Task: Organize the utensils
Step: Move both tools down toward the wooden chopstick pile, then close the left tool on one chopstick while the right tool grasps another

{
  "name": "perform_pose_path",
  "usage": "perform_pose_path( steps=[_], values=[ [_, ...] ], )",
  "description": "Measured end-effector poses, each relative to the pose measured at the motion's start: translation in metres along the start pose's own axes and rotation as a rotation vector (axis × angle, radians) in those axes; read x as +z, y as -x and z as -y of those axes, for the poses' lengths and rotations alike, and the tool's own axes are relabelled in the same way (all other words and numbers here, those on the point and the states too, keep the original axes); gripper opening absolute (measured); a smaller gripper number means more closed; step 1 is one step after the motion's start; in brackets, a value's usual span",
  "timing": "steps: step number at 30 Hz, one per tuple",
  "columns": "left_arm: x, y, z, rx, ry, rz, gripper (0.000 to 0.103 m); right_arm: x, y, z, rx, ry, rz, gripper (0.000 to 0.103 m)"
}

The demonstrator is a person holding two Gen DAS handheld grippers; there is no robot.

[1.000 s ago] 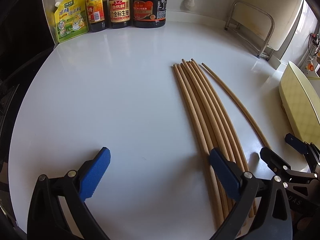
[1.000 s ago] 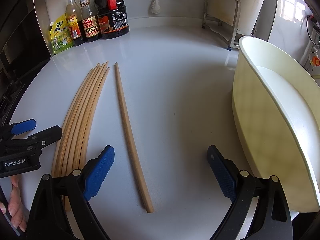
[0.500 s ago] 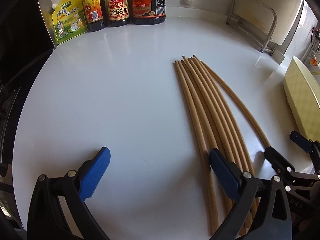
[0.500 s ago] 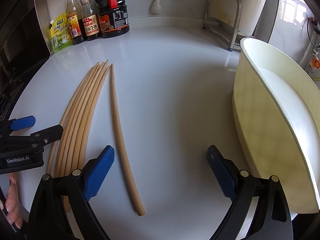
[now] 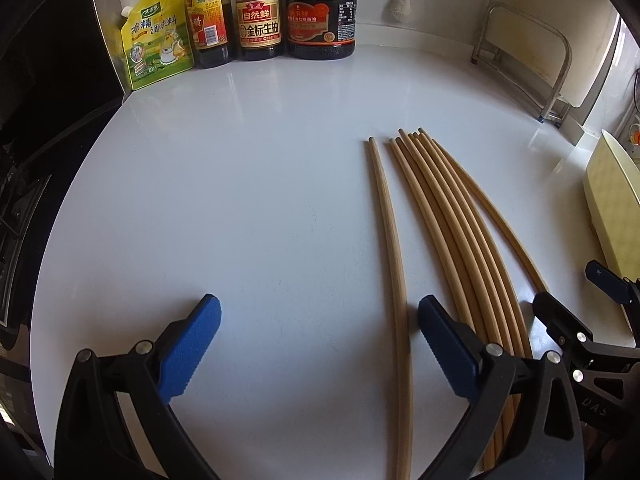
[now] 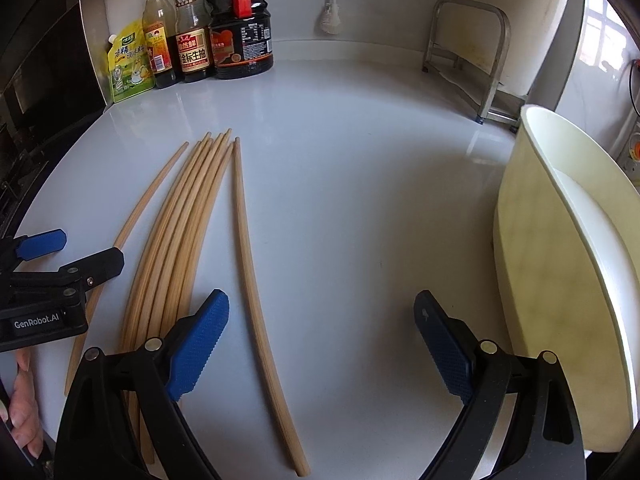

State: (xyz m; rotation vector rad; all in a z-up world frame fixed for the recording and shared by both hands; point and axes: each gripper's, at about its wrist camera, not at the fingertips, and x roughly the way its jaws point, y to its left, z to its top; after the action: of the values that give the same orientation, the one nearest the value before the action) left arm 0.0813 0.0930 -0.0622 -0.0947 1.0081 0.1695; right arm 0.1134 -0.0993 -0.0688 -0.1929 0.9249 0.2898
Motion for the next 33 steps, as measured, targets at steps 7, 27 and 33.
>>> perform_pose_path(
  steps=[7, 27, 33],
  values=[
    [-0.002, 0.009, 0.006, -0.028, -0.034, 0.032, 0.055, 0.010, -0.004, -0.007, 0.038, 0.025, 0.019, 0.055],
    [0.003, 0.035, 0.011, -0.180, -0.025, 0.038, 0.007, 0.009, 0.023, -0.010, 0.102, -0.016, 0.076, 0.006],
    [0.015, 0.055, 0.024, -0.231, -0.041, 0.067, 0.007, 0.015, 0.051, 0.004, 0.125, -0.079, 0.136, 0.006]
  ],
)
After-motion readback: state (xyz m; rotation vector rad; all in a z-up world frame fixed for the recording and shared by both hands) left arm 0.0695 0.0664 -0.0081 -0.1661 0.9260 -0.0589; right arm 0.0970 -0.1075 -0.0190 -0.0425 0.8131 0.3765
